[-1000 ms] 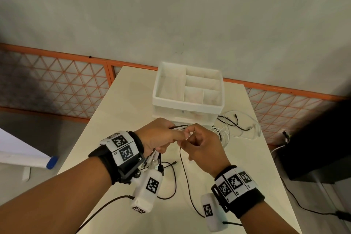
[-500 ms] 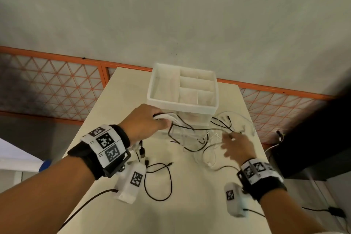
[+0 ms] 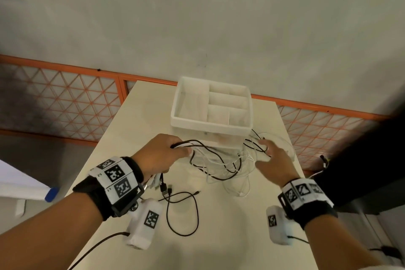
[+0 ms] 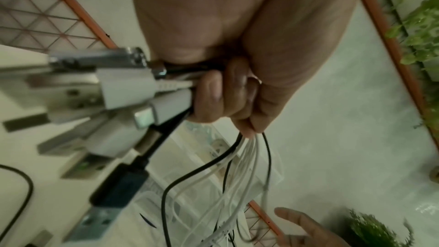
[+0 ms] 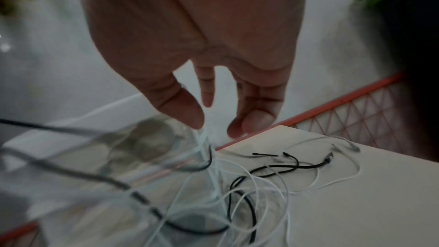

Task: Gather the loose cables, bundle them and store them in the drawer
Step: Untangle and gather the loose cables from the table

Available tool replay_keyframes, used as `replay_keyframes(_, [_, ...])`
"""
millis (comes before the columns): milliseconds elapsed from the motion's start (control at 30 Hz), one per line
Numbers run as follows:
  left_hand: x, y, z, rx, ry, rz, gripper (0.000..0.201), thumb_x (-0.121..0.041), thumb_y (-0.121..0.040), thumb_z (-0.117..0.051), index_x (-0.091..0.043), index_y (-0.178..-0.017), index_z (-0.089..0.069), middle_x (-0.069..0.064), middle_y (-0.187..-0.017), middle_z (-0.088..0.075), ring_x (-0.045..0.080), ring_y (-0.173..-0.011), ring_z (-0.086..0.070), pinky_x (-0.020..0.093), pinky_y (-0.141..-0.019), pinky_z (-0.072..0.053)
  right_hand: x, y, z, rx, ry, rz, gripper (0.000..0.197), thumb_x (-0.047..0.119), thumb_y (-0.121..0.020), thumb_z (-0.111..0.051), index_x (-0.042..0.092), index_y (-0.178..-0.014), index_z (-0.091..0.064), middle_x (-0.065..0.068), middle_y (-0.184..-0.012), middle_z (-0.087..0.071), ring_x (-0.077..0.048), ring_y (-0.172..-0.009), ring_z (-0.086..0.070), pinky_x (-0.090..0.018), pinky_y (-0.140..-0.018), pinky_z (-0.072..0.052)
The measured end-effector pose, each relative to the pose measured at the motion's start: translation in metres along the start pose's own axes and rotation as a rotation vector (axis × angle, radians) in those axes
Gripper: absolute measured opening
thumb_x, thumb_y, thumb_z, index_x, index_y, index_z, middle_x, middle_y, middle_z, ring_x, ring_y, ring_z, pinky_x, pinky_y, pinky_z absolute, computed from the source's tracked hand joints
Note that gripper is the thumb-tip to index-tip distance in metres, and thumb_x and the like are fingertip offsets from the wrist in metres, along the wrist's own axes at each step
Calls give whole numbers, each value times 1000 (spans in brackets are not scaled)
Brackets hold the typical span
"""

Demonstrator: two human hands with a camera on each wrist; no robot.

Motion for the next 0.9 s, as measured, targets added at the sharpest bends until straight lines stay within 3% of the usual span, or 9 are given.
replay_keyframes(100, [-9,2,-5,-2,-159,-93,21,-27,-92,-64,-7,-94,-70,-8,-51,-45,2,-36,-37,17,-43,-31,42,29,-24,56,-68,153,71,18,-79,-73,43,-139,-46,-4,-100,-67,-12,-83,-61,-26,-80,-47])
replay_keyframes(200, [-28,7,-24,59,-330,-219,11,-30,-90,-64,-22,-85,-70,-10,-62,-57,-1,-47,-49,13,-48,-34,99,62,-65,268,-148,354,64,34,-81,-78,52,-133,-45,2,-62,-63,-6,-51,-54,-15,-57,-45])
replay_keyframes(267, [-39,12,-36,116,-361,-294,12,-28,-89,-67,-18,-84,-71,-11,-63,-59,-3,-49,-51,11,-49,-35,108,67,-84,307,-121,324,33,39,-86,-72,36,-117,-62,6,-60,-63,-7,-45,-56,-18,-48,-45])
replay_keyframes(333, [-49,21,-37,156,-331,-344,12,-26,-89,-68,-14,-88,-73,-13,-58,-58,-5,-46,-50,9,-47,-35,83,59,-99,399,-76,128,18,35,-90,-66,18,-95,-67,2,-60,-66,-10,-41,-59,-24,-44,-50])
replay_keyframes(433, [-51,26,-11,126,-269,-354,16,-28,-91,-67,-14,-96,-74,-17,-52,-58,-4,-42,-47,8,-45,-34,24,44,-91,446,44,-158,14,26,-92,-63,13,-90,-67,-6,-64,-71,-16,-43,-62,-28,-51,-55])
replay_keyframes(567, [-10,17,1,202,-533,-175,36,-50,-94,-52,-17,-88,-66,-5,-59,-51,2,-44,-41,15,-46,-33,18,16,-13,-178,86,-44,18,26,-88,-66,17,-102,-73,-11,-86,-76,-33,-83,-71,-31,-73,-54])
replay_keyframes(633, [18,12,-11,233,-564,-50,52,-59,-95,-41,-13,-92,-64,-4,-63,-47,8,-49,-40,20,-49,-32,29,18,-1,-322,23,47,23,24,-88,-68,20,-111,-70,-12,-98,-76,-35,-94,-68,-29,-78,-48])
replay_keyframes(800, [78,10,-29,158,-90,206,55,-68,-90,-38,-15,-77,-46,-2,-64,-37,12,-50,-28,22,-46,-30,10,28,-73,60,69,37,80,24,-83,-73,36,-150,-32,-13,-115,-70,-35,-106,-67,-37,-88,-54])
replay_keyframes(900, [85,5,-18,16,-34,216,49,-55,-98,-38,-12,-74,-45,2,-66,-40,14,-50,-31,24,-46,-31,15,52,-97,12,68,118,78,17,-82,-68,33,-146,-27,-7,-94,-72,-31,-89,-69,-38,-79,-57])
Point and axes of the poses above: each hand's wrist, its own y-axis away from the middle knuckle, its own z-axis out of the back of the hand, x = y × z, the point moved 9 cm from there along -y, towards the middle knuckle
